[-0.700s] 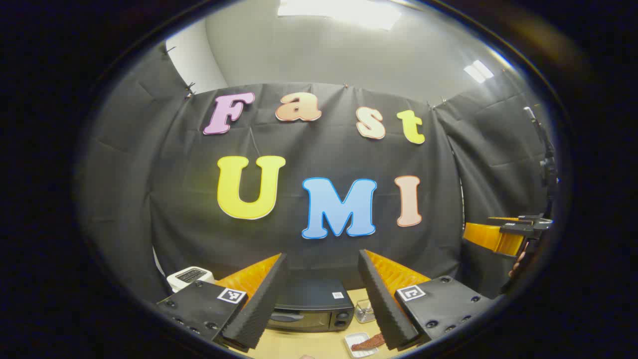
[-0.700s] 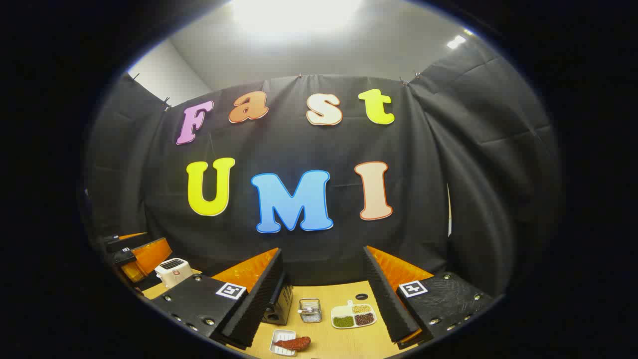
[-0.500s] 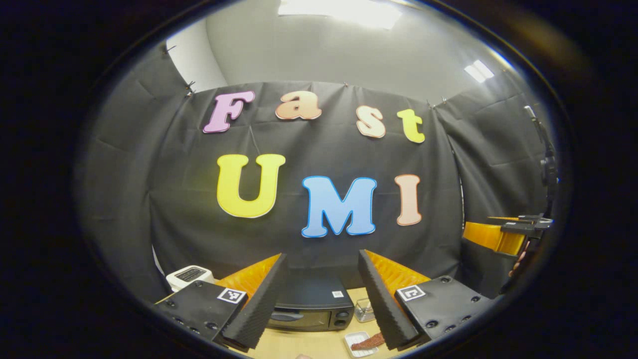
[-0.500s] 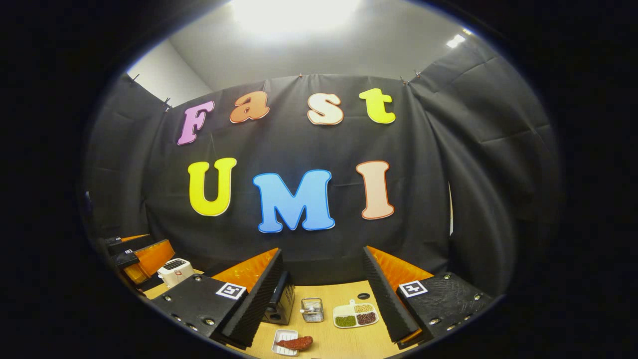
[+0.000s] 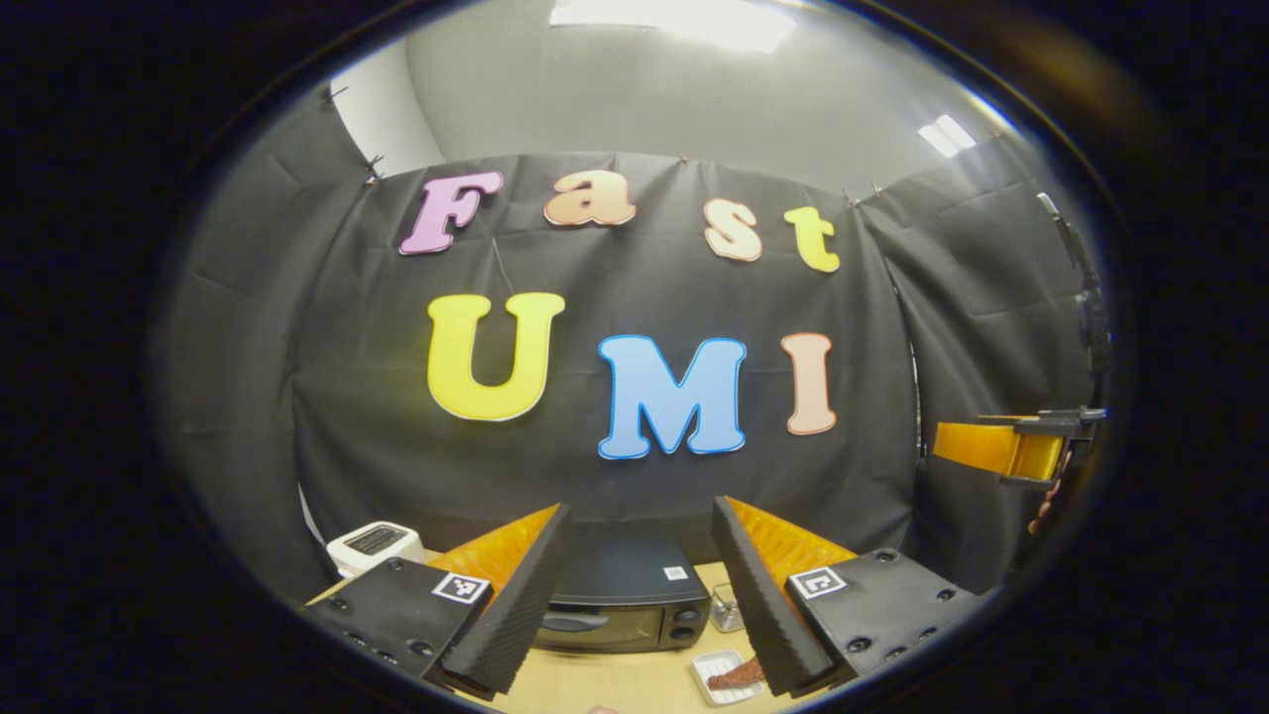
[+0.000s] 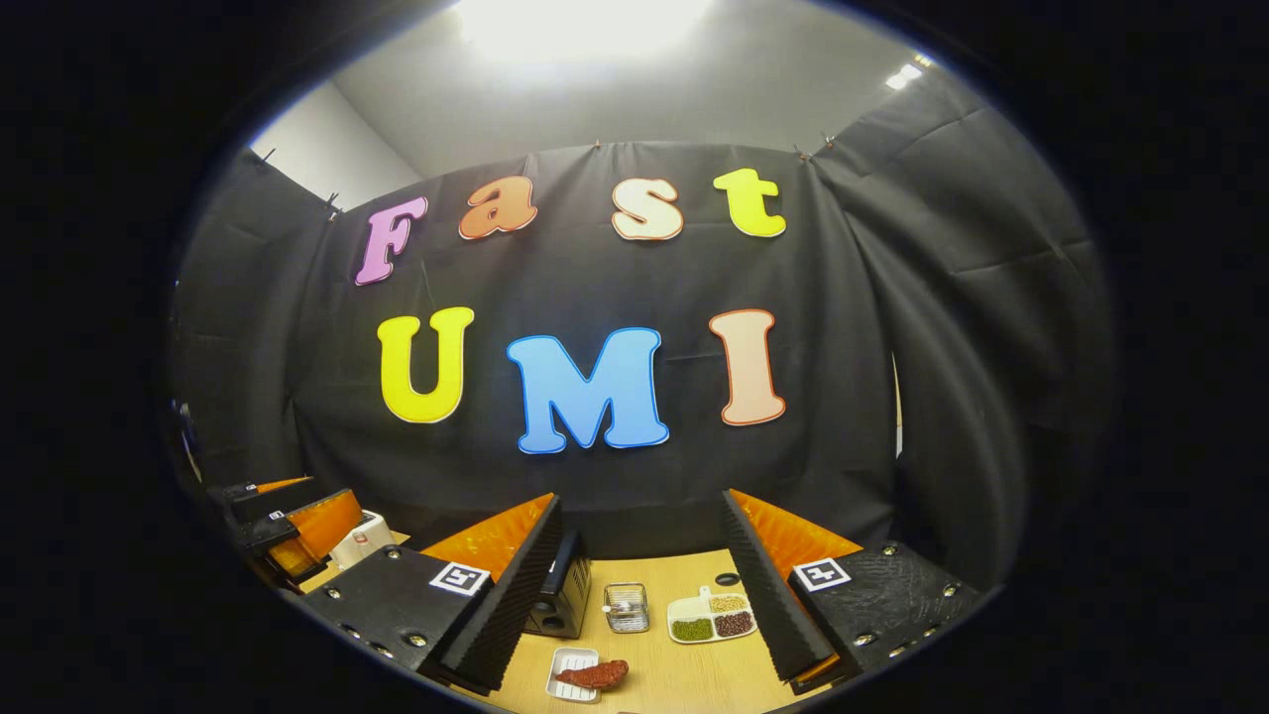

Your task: Open the electric oven with the left hand, put the food in, and close the electric oven.

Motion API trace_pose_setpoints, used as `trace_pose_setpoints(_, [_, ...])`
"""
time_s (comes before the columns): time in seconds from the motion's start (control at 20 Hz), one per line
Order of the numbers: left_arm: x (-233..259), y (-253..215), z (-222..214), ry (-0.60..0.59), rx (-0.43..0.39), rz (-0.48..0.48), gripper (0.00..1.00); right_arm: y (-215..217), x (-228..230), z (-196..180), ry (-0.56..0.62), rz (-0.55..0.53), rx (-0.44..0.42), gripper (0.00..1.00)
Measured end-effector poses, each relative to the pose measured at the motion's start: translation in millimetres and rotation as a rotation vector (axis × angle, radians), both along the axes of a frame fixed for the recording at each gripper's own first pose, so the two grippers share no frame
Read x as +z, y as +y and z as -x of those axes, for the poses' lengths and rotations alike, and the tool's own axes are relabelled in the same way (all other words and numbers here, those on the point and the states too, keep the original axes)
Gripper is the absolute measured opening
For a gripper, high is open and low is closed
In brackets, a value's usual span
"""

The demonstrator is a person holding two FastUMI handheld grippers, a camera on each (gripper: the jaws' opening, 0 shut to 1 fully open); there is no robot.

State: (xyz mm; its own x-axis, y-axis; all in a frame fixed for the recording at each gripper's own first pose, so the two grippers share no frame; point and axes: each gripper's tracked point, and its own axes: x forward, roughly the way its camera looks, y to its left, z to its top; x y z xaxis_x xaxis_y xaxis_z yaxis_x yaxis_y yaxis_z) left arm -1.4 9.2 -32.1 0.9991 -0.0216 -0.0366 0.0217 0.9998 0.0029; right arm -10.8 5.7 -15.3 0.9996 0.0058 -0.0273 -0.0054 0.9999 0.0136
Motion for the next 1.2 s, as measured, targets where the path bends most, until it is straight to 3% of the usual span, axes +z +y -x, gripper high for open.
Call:
trace_pose_setpoints(0.55, [-62.3,23.2,-42.3,0.173,-0.014,0.036,0.95,12.3,-23.6,9.8,0.07,-0.006,-0.004,0.96])
trace_pose_setpoints(0.65, [-84.3,30.4,-55.2,0.212,-0.013,0.023,0.92,11.7,-23.7,12.9,0.072,0.002,-0.012,0.96])
trace_pose_setpoints(0.9, [-142.9,49.9,-87.3,0.303,0.005,0.002,0.97,6.7,-34.4,14.5,0.097,0.006,-0.027,0.96])
trace_pose_setpoints(1.2, [-207.2,66.9,-120.8,0.396,0.012,-0.039,0.94,-5.8,-47.1,12.9,0.135,0.007,-0.065,0.96])
